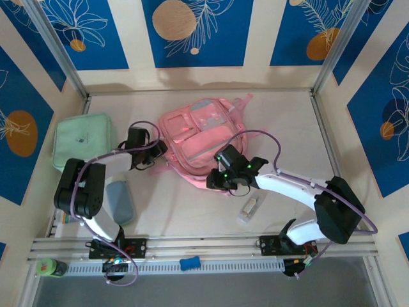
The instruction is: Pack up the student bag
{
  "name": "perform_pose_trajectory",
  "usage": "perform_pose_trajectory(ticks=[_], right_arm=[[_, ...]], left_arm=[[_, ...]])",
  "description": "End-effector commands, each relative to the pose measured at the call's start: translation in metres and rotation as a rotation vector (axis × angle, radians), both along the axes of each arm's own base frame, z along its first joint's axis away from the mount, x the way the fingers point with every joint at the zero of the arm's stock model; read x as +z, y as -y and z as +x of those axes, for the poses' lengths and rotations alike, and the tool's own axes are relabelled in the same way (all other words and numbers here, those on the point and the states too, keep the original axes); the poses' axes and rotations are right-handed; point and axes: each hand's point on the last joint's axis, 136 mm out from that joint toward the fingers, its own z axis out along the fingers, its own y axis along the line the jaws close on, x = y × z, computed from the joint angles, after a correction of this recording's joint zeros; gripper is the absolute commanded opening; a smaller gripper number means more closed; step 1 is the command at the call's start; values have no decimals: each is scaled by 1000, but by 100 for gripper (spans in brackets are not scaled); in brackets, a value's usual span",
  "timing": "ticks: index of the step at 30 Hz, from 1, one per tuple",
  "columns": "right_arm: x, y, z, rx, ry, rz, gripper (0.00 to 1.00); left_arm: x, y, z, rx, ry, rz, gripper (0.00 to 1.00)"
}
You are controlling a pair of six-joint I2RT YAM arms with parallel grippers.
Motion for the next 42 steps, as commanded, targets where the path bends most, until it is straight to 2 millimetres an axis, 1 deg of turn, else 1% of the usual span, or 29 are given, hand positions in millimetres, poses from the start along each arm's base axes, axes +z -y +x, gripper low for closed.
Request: perform_pose_trajectory(ticks=[1, 4, 7, 9, 13, 21, 22, 25, 27, 29, 30, 32, 34, 36, 38, 40, 42], right_arm=[[-9, -4, -4, 6, -33, 4, 22], [-16, -1, -3, -7, -38, -10, 21], [-21, 1, 2, -22, -40, -7, 22], [-24, 4, 7, -34, -43, -10, 22], [-21, 11, 24, -51, -12, -26, 22], [-23, 42, 58, -133, 34, -63, 22], [-23, 45, 62, -140, 45, -69, 21], [-17, 53, 83, -154, 113, -59, 22], [-12, 64, 104, -185, 158, -57, 24], [-7, 75, 126, -220, 167, -42, 25], [-5, 80, 136, -230, 178, -36, 26], [1, 86, 154, -235, 225, -40, 31], [7, 89, 165, -228, 262, -42, 39], [14, 91, 165, -219, 262, -54, 44], [19, 93, 154, -211, 260, -78, 48], [21, 92, 134, -174, 260, -108, 51], [17, 91, 108, -135, 249, -198, 53]], left_arm=[[20, 18, 27, -2, 101, -142, 50], [9, 23, 30, 2, 81, -168, 44], [8, 27, 31, -3, 90, -194, 33], [11, 30, 31, -11, 95, -195, 27], [17, 34, 28, -27, 100, -169, 14], [32, 45, 16, -59, 113, -150, 0], [33, 46, 13, -57, 109, -152, 0], [38, 52, 3, -58, 115, -155, 0], [43, 57, -6, -59, 117, -148, 0], [46, 59, -14, -42, 114, -143, 0], [50, 65, -19, -39, 115, -165, 0], [61, 78, -25, -44, 134, -225, 0], [68, 82, -30, -24, 145, -223, 0], [71, 79, -36, 15, 140, -184, 0], [71, 80, -40, 42, 125, -209, 0], [75, 86, -42, 54, 139, -246, 0], [77, 93, -45, 59, 143, -250, 0]])
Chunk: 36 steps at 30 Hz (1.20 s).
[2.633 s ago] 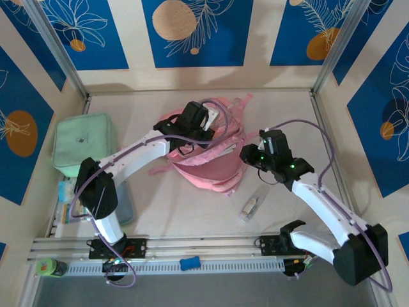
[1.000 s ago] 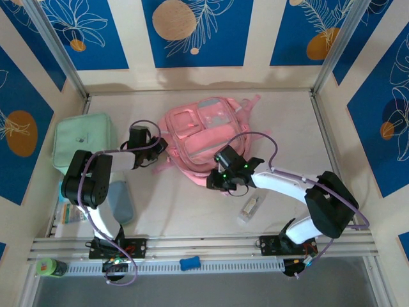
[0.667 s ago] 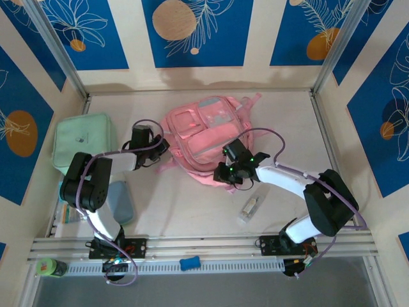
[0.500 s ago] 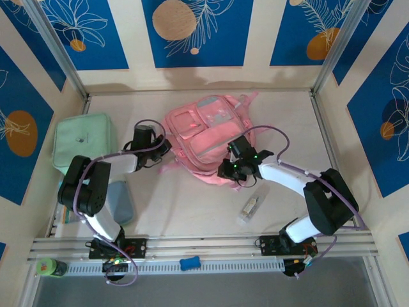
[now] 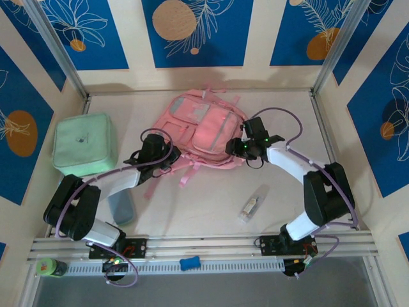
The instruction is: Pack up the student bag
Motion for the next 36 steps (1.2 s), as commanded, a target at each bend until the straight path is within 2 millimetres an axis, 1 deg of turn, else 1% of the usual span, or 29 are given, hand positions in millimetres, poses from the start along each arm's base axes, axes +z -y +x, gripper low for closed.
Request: perform_pose_trajectory(ticks=[1, 2, 4, 6, 7, 8, 10, 12, 14, 16, 20, 24, 28, 31, 34, 36], right_arm=[[3, 0, -41, 68, -8, -140, 54], [1, 1, -52, 77, -22, -175, 54], [-2, -8, -70, 115, -28, -185, 54], [-2, -28, -85, 151, -28, -166, 54], [-2, -41, -89, 171, -24, -148, 53], [-3, -58, -93, 202, -12, -124, 53], [-4, -86, -96, 246, 26, -105, 50], [-7, -110, -91, 261, 96, -114, 47], [-11, -128, -84, 262, 146, -98, 45], [-12, -140, -73, 234, 172, -86, 44], [-11, -150, -52, 171, 217, -92, 46], [-17, -153, -40, 119, 229, -107, 48], [-18, -157, -27, 97, 250, -116, 48], [-19, -152, -20, 66, 249, -140, 44], [-19, -145, -20, 37, 236, -175, 37], [-20, -139, -24, 27, 220, -181, 31]], left_arm=[[22, 10, 1, 44, 51, -59, 0], [23, 11, 0, 44, 52, -52, 0], [22, 12, -2, 50, 46, -59, 0], [28, 16, -4, 57, 61, -84, 0], [29, 17, -6, 61, 65, -82, 0], [33, 19, -7, 60, 74, -78, 0], [37, 22, -8, 51, 78, -72, 0], [41, 24, -9, 53, 82, -85, 0], [41, 24, -10, 57, 86, -92, 0], [42, 24, -12, 62, 88, -98, 0], [45, 25, -13, 52, 92, -91, 0], [45, 24, -13, 54, 104, -97, 0], [43, 26, -13, 45, 100, -103, 0], [38, 26, -14, 46, 91, -99, 0], [38, 24, -14, 51, 95, -95, 0], [38, 22, -15, 57, 98, -85, 0]])
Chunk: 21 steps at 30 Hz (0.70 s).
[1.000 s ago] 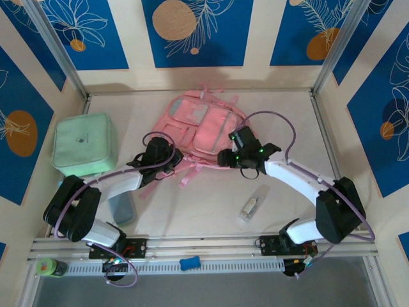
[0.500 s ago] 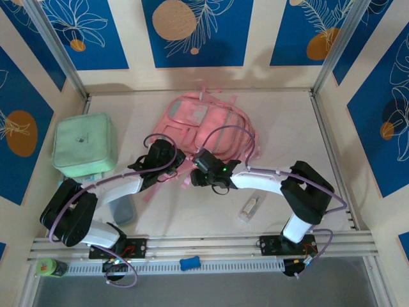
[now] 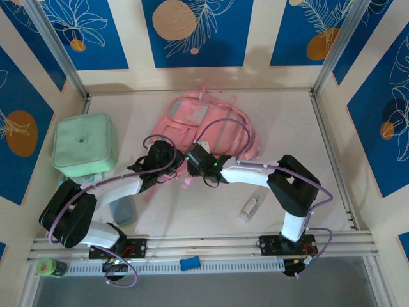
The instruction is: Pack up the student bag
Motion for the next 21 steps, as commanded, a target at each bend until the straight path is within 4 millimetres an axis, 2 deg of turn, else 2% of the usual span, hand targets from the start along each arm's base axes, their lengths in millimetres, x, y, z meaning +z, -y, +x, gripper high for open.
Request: perform_pose_trajectory(ticks=[1, 7, 14, 21], right_arm=[[12, 12, 9, -77, 25, -5, 29], [14, 32, -6, -60, -11, -36, 22], [10, 4, 6, 86, -5, -39, 21], [11, -2, 20, 88, 34, -44, 25]], left_arm=[[32, 7, 4, -3, 99, -56, 0], [37, 1, 3, 0, 114, -24, 0], [33, 4, 3, -12, 107, -27, 0], [32, 7, 4, -17, 109, -37, 0]])
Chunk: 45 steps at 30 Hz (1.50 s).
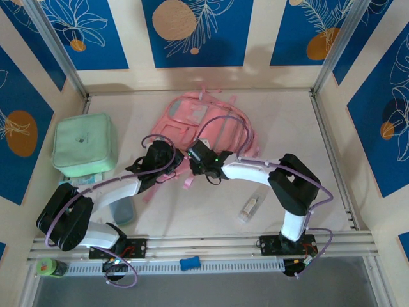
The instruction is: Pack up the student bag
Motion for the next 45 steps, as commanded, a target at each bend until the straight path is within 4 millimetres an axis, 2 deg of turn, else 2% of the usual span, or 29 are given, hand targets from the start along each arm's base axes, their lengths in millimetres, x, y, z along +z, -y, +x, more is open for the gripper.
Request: perform_pose_trajectory(ticks=[1, 5, 12, 16, 19, 25, 28, 30, 37, 45], right_arm=[[13, -14, 17, 30, 62, 44, 25], [17, -17, 22, 34, 92, 42, 21], [16, -6, 20, 5, 85, -4, 9], [8, 18, 8, -74, -17, 14, 0], [6, 29, -13, -63, -66, 16, 0], [-11, 69, -46, -91, -208, -51, 0], [-9, 95, -55, -123, -189, -116, 0], [-9, 103, -56, -125, -182, -128, 0], [-6, 69, -37, 23, -136, -85, 0], [-7, 63, -16, -1, -81, -107, 18]], left_arm=[[23, 12, 4, -29, 76, -51, 0], [21, 14, 5, -32, 73, -55, 0], [21, 12, 8, -24, 79, -35, 0], [15, -2, 12, -8, 67, 53, 0], [9, -15, 18, 17, 55, 54, 0], [5, -28, 30, 16, 38, 69, 0], [4, -33, 32, 24, 40, 78, 0], [3, -34, 31, 19, 37, 89, 0], [0, -28, 32, 3, 28, 60, 0], [2, -26, 30, -3, 32, 71, 0]])
